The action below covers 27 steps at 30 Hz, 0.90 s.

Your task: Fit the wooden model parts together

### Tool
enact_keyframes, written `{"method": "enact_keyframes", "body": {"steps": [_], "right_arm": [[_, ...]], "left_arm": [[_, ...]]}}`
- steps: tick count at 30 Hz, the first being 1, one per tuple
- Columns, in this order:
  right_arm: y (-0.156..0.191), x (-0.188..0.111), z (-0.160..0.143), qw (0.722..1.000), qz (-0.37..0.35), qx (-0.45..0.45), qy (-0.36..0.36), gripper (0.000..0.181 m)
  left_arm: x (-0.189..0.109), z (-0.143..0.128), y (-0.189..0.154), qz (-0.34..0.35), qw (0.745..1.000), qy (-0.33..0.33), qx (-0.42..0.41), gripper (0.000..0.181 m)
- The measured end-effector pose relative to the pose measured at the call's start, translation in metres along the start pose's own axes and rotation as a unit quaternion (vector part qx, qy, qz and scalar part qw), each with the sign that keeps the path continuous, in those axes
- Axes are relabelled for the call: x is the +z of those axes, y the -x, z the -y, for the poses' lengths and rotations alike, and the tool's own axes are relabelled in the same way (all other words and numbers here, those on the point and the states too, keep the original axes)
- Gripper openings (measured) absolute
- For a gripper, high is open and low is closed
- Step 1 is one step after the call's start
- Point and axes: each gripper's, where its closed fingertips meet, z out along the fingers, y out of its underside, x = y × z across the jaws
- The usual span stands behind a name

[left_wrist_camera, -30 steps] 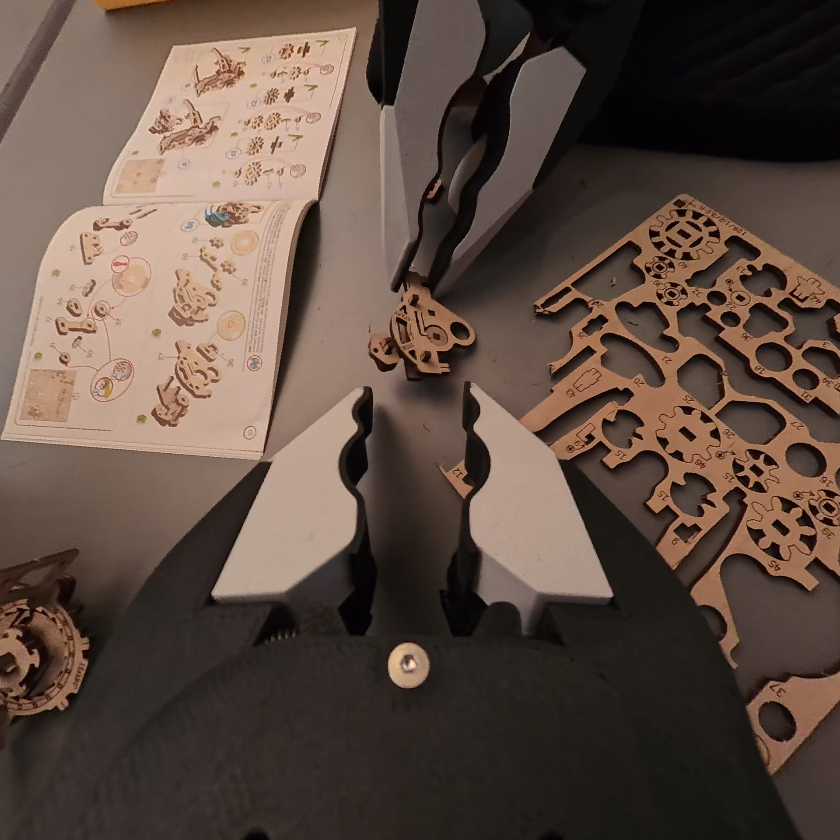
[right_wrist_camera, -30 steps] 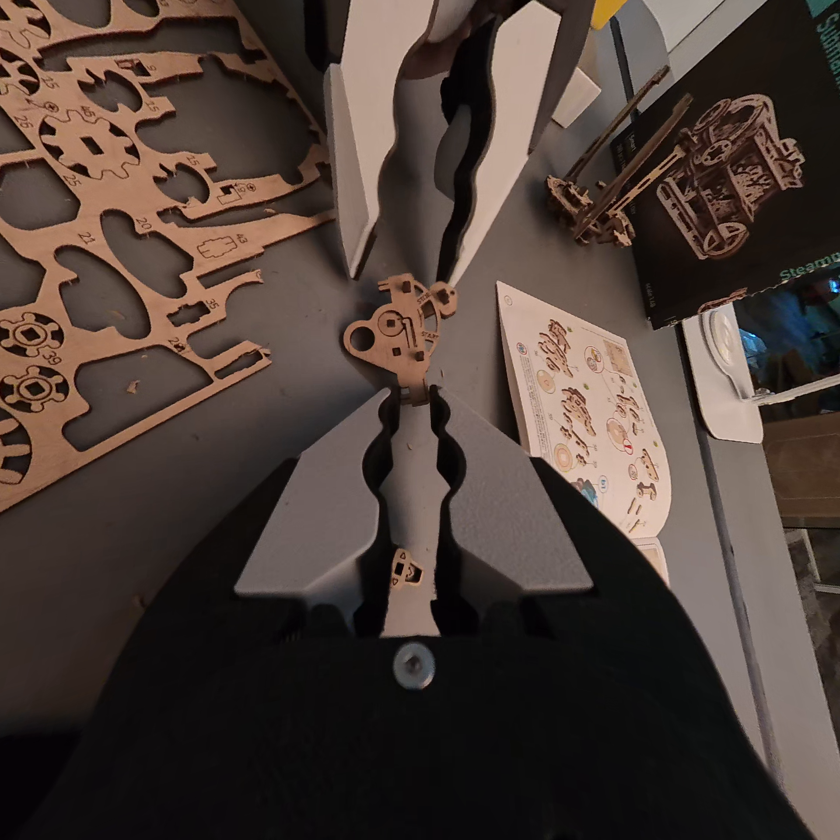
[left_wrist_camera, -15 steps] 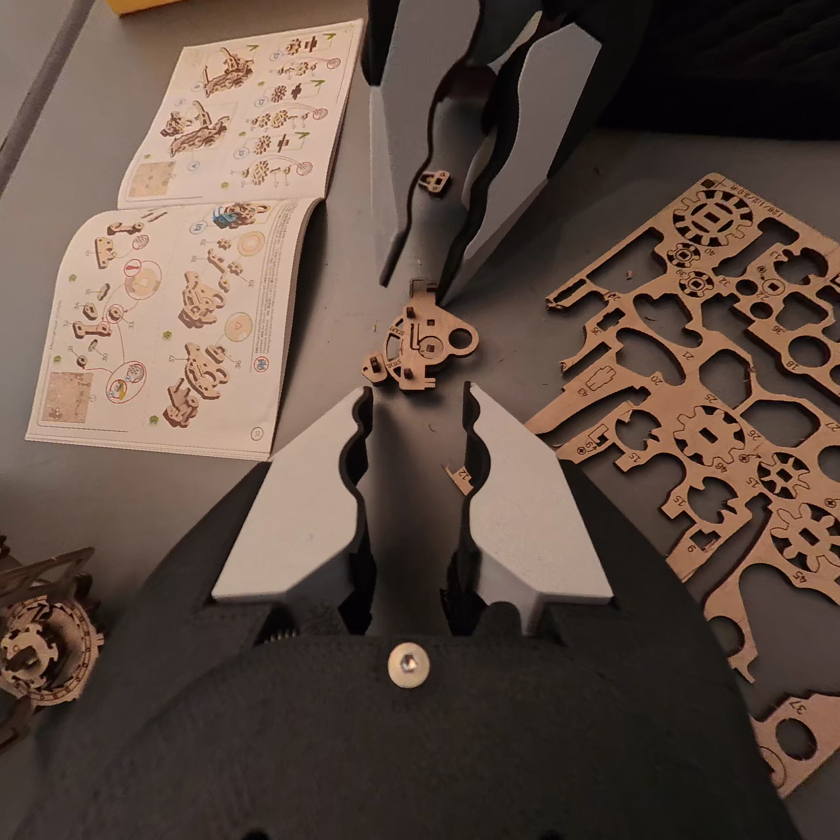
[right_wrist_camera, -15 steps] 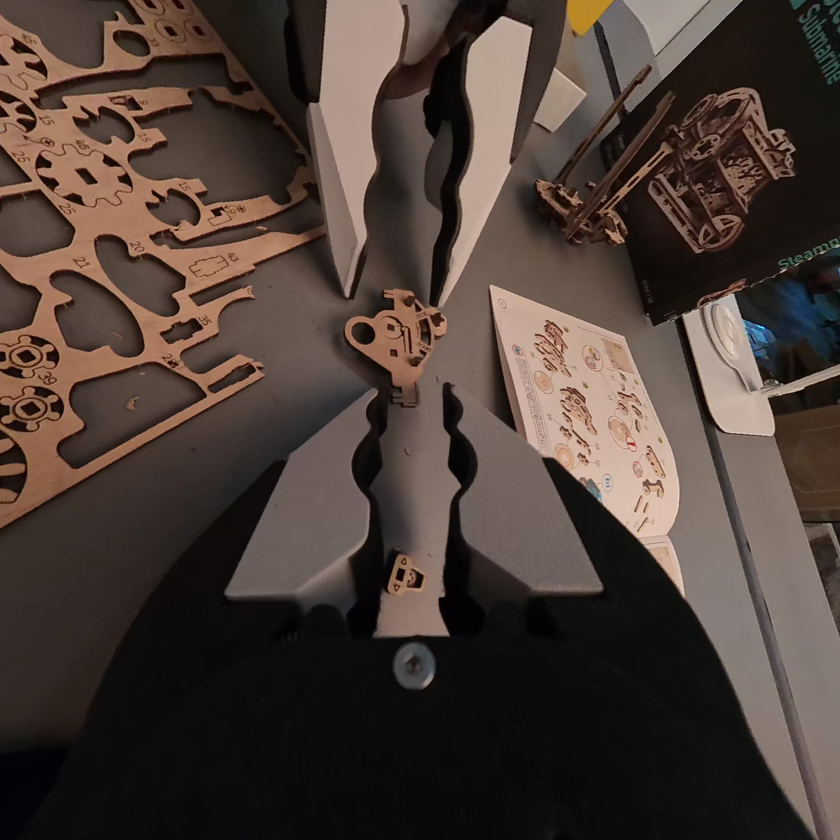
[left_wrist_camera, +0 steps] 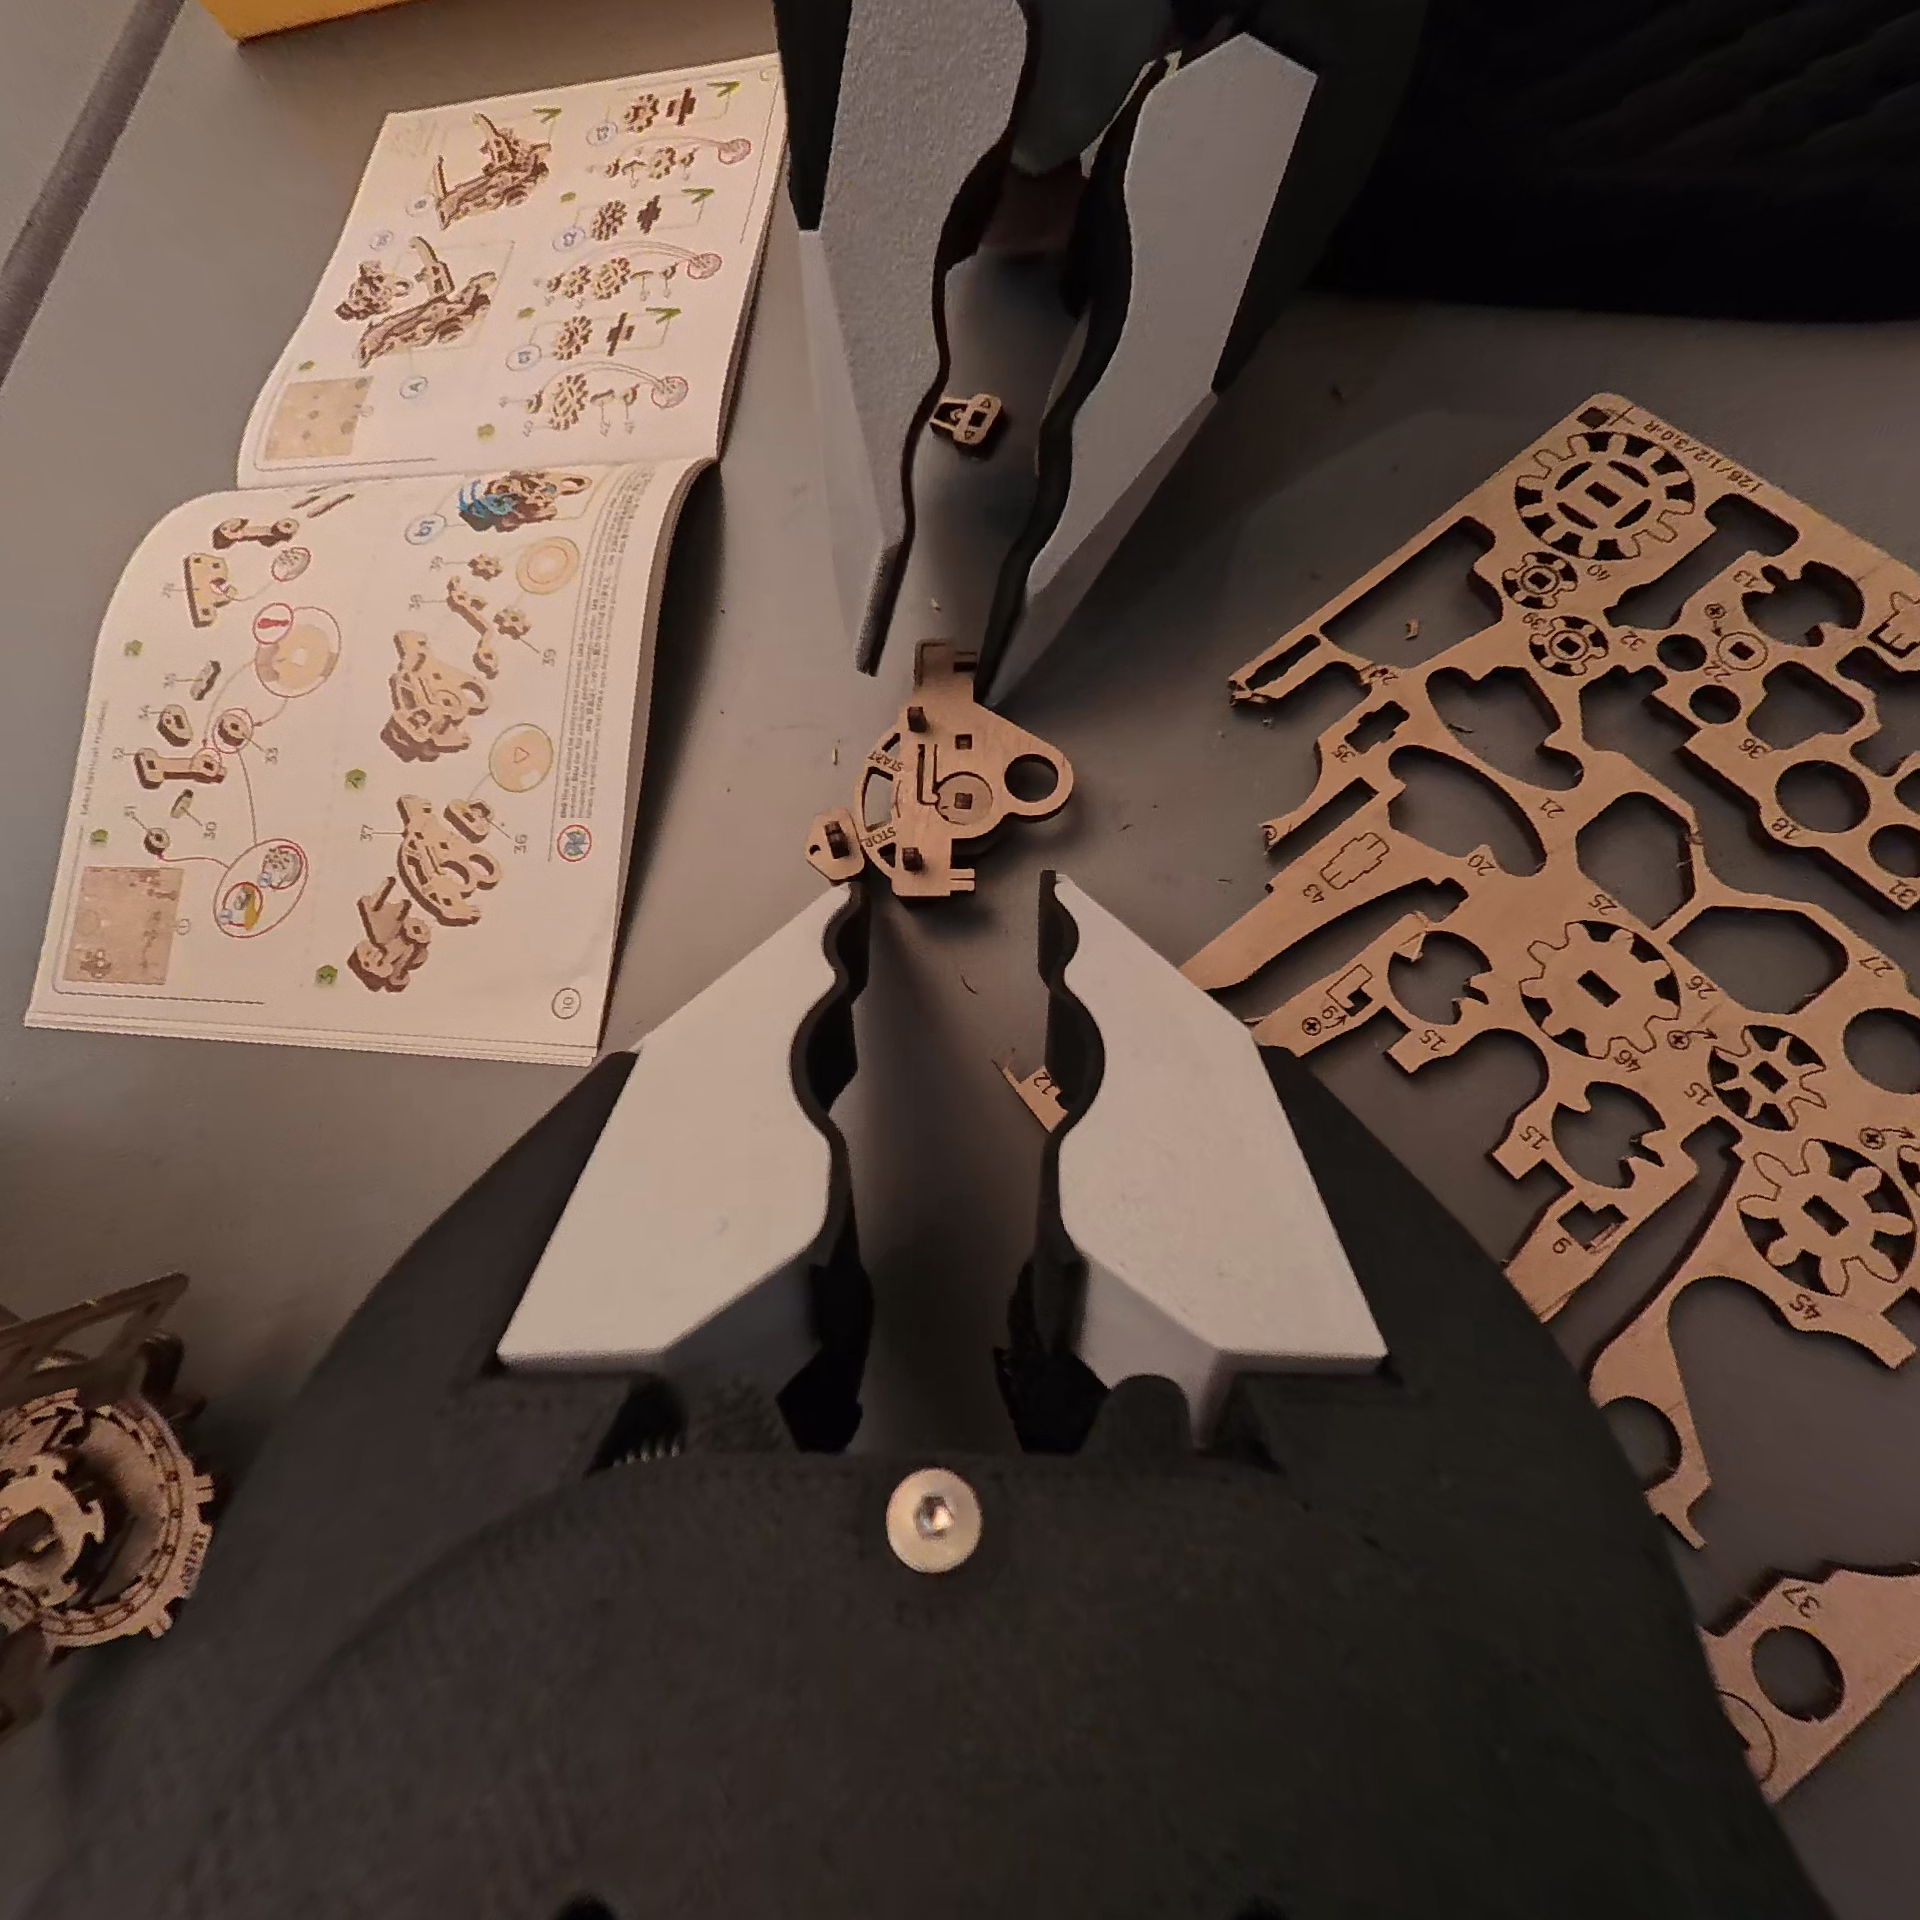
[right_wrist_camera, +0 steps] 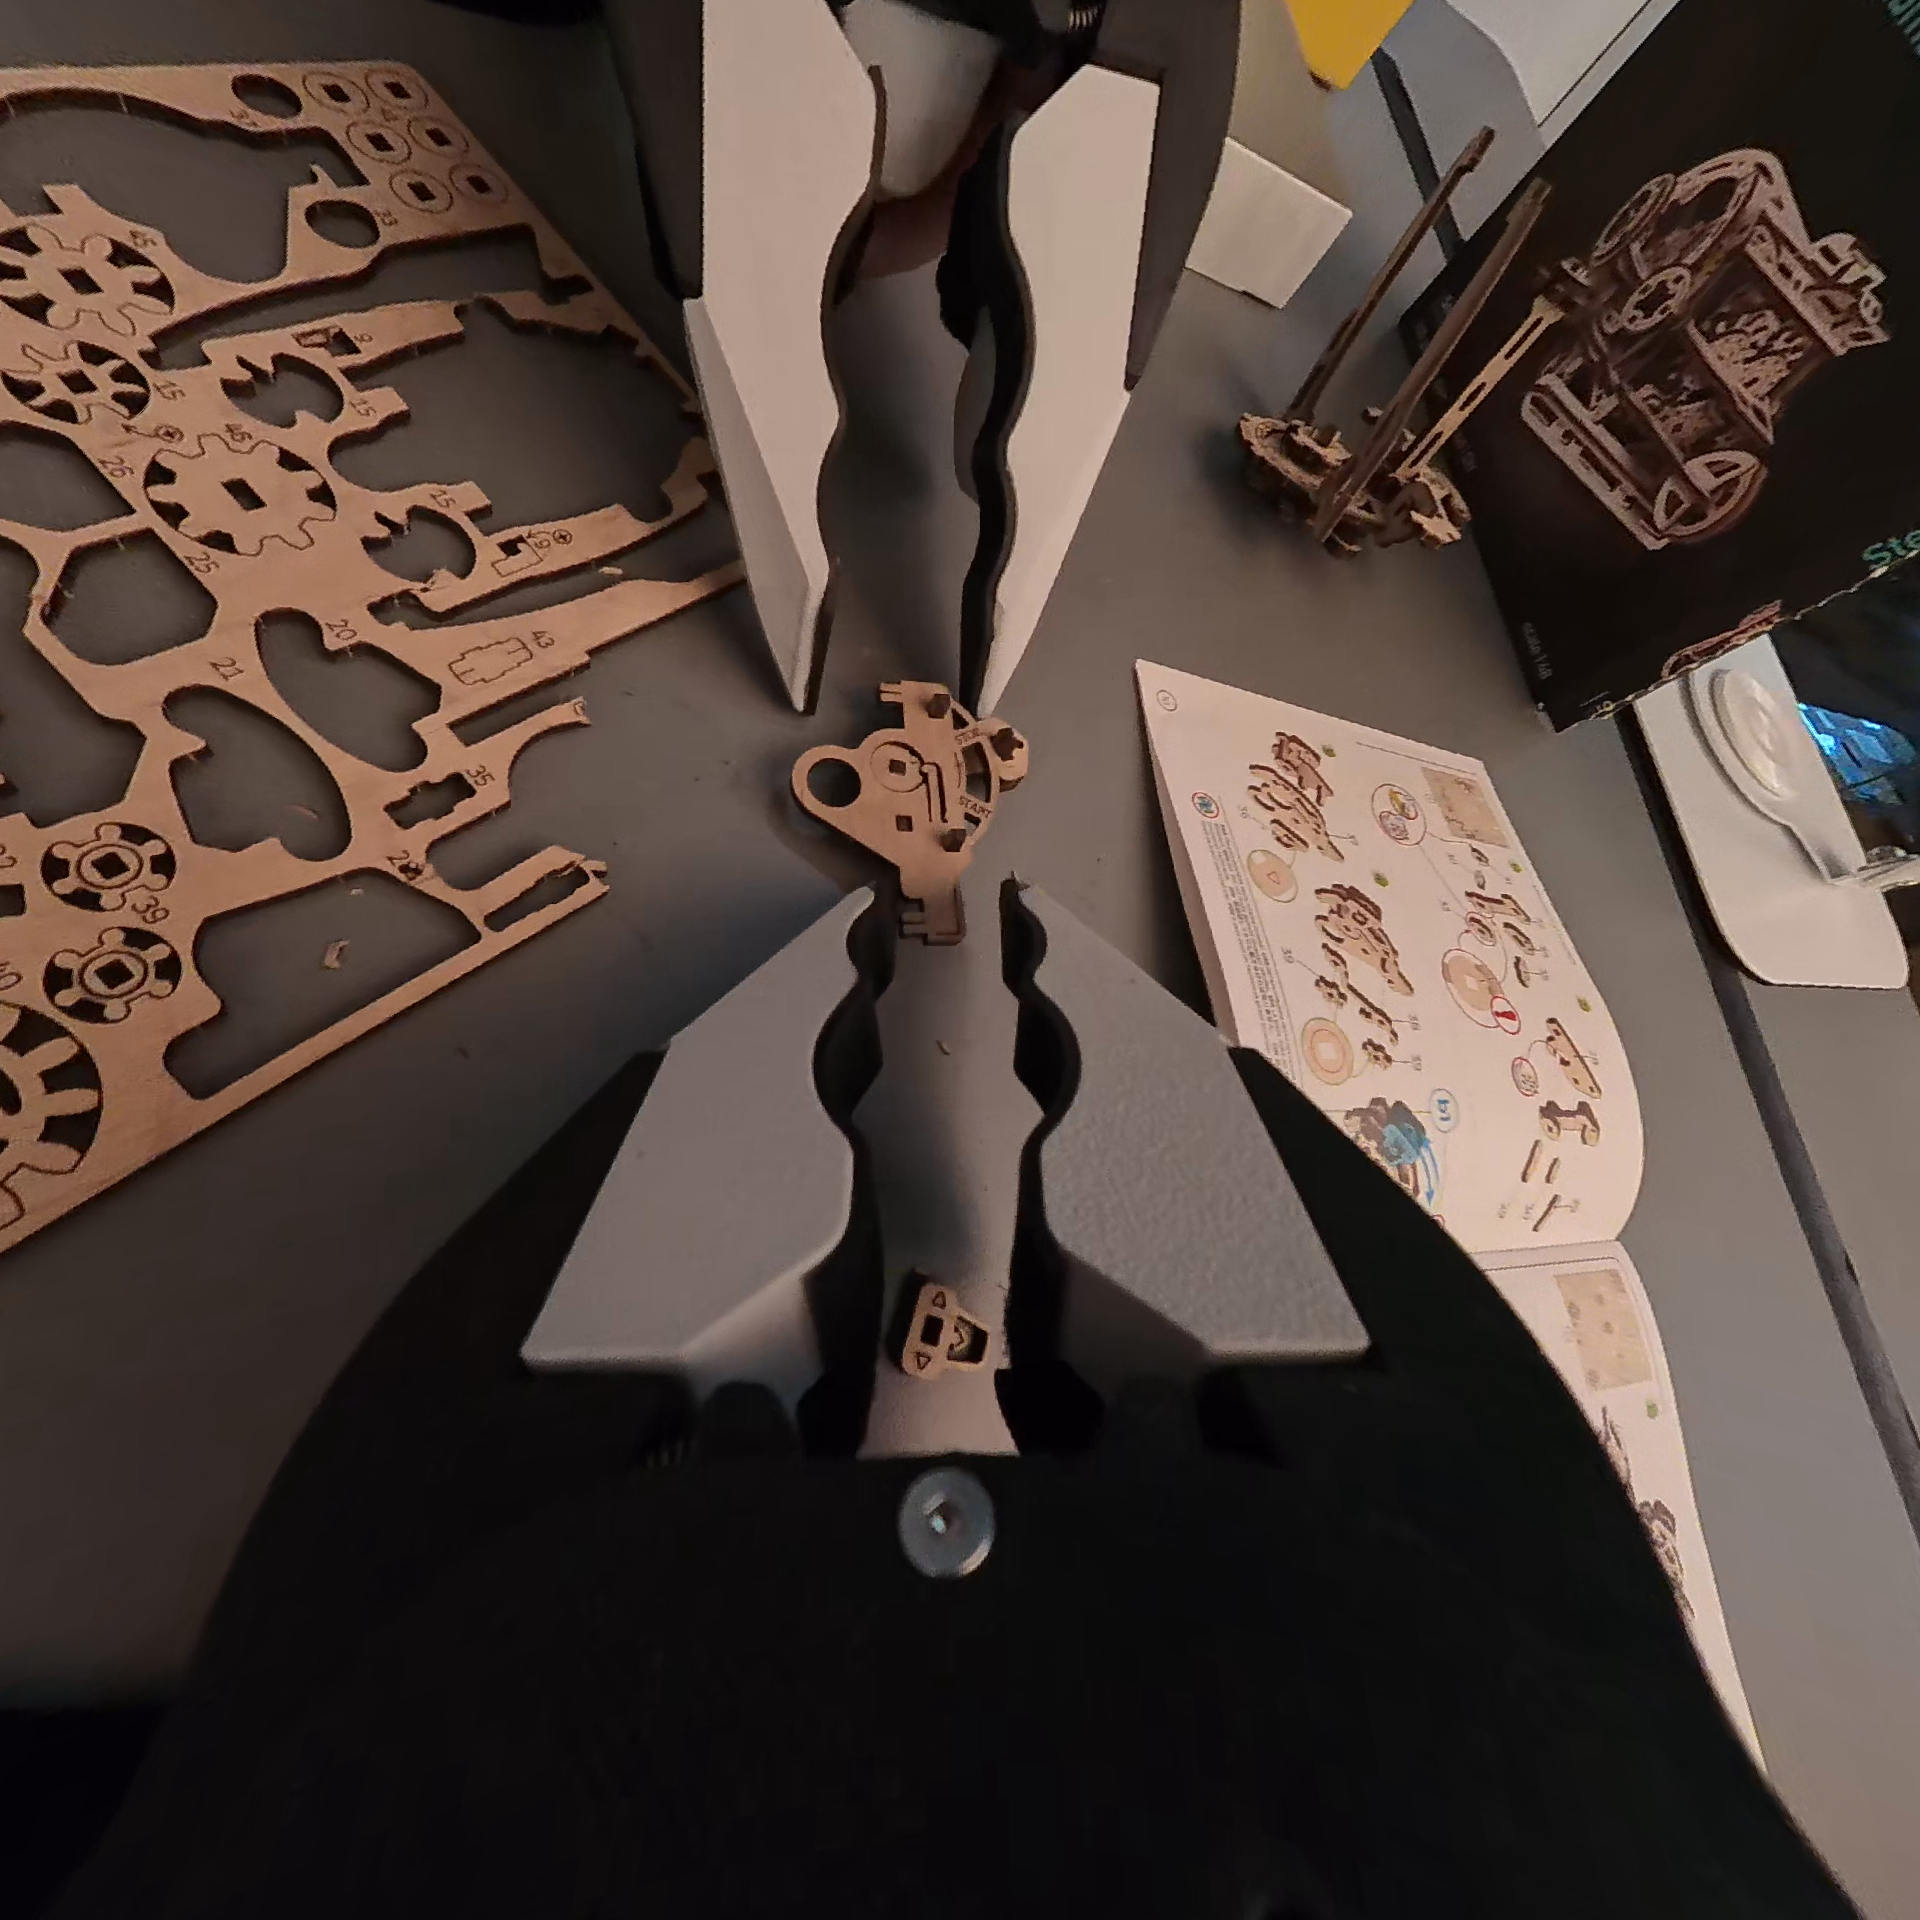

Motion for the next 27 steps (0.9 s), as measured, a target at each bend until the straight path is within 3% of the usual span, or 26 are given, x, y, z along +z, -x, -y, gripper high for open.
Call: {"method": "enact_keyframes", "body": {"steps": [27], "right_arm": [[-0.0018, -0.0053, -0.0041, 0.996, -0.049, -0.072, 0.018, 0.021]], "left_arm": [[-0.0024, -0.0029, -0.0025, -0.010, 1.000, 0.000, 0.004, 0.019]]}}
